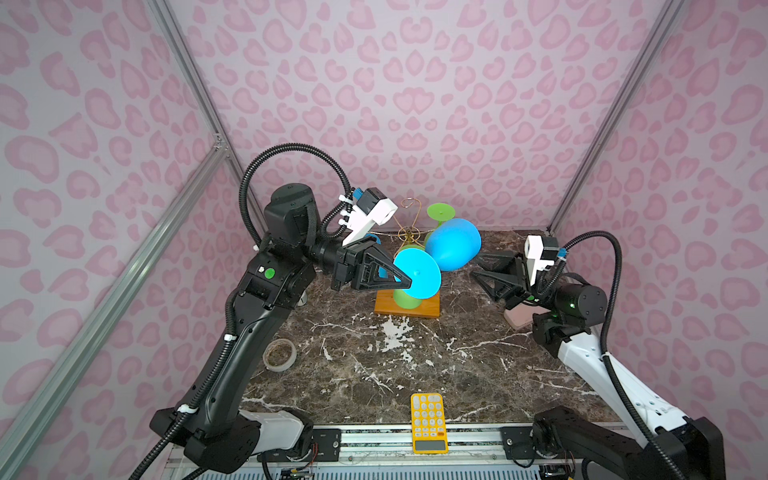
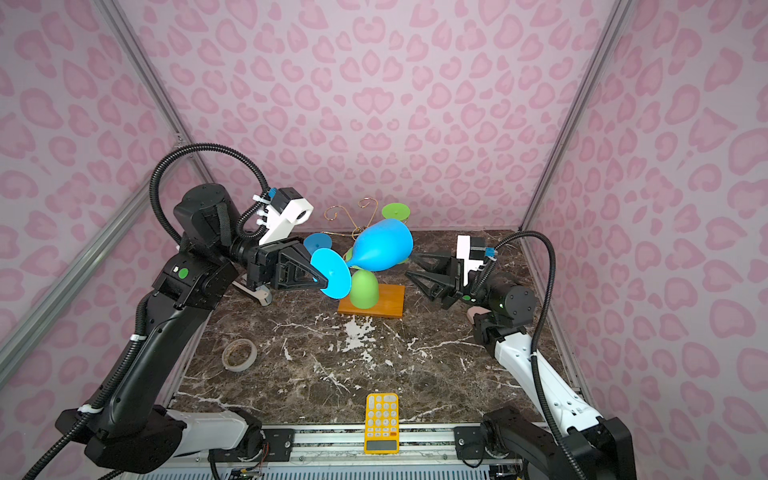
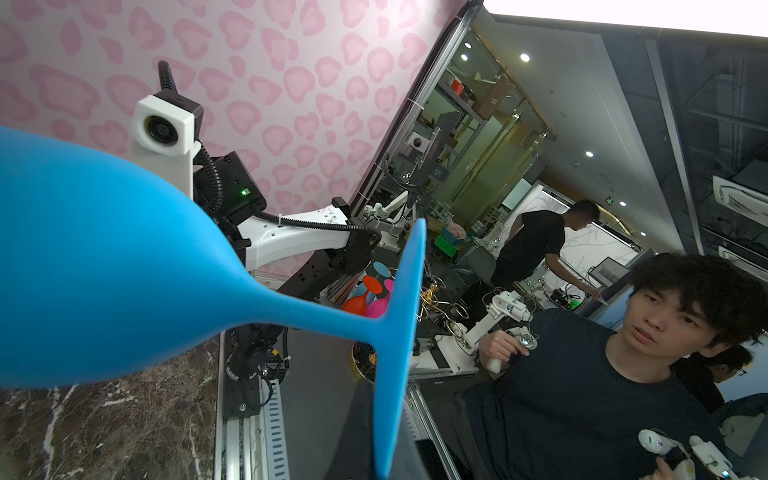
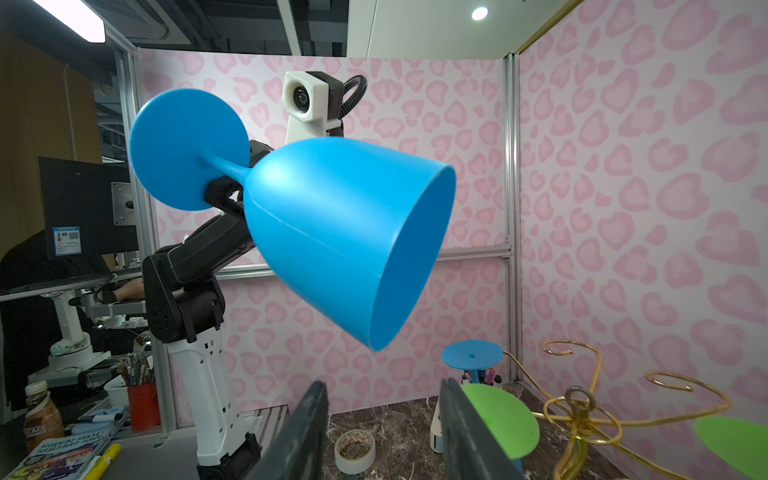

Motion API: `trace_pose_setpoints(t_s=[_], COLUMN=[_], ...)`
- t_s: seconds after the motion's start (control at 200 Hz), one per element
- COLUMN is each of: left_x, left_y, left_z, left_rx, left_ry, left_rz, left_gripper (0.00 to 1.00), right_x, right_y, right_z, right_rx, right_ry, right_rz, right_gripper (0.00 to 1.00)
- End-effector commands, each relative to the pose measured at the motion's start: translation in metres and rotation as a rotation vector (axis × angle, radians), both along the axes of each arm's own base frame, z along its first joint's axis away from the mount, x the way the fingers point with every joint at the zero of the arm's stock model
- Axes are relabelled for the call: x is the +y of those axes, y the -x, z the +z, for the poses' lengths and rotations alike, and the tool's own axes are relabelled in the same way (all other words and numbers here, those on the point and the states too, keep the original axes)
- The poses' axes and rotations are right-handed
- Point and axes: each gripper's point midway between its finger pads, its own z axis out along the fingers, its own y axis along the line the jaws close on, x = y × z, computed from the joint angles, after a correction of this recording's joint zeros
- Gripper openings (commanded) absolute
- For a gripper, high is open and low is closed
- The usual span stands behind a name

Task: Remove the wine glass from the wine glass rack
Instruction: 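Lift the blue glass with the left gripper while the right gripper opens and withdraws, then reach the right gripper to the blue glass bowl held by the left gripper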

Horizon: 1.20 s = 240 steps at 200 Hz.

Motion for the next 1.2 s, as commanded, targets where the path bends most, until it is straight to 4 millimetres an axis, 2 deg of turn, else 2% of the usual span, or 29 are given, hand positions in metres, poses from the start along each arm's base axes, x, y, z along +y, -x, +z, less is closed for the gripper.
trace_pose_setpoints(t_s=[0.0,0.25,0.475,0.705,0.955,1.195], left_x=[0.010,0.008,0.008,0.007,0.006,0.004], left_y=[0.015,0.011,0.008,0.006,0.001,-0.003], left_z=[0.000,-0.005,-0.005,-0.007,-0.008,-0.009], left_rx=[-0.032,-0.024,-0.023,-0.022,-0.021,-0.019], left_ry=[0.015,0.012,0.011,0.012,0.012,0.011], left_rz=[-0.114,-0.112,-0.109,-0.108,-0.103,-0.102], left_gripper=[0.04,0.04,0.04,0.04,0.04,0.04], right_x=[0.001,0.005,0.009,0.002,0.005,0.008], right_y=[0.014,0.009,-0.003,-0.009,0.002,-0.003], right_z=[0.005,0.007,0.005,0.013,0.017,0.015], right_rx=[-0.070,-0.098,-0.105,-0.115,-0.153,-0.144], right_ry=[0.020,0.055,0.065,0.029,0.047,0.035], right_rz=[0.064,0.089,0.101,0.148,0.172,0.171], right_gripper=[0.45,0.45,0.44,0.41,0.38,0.23])
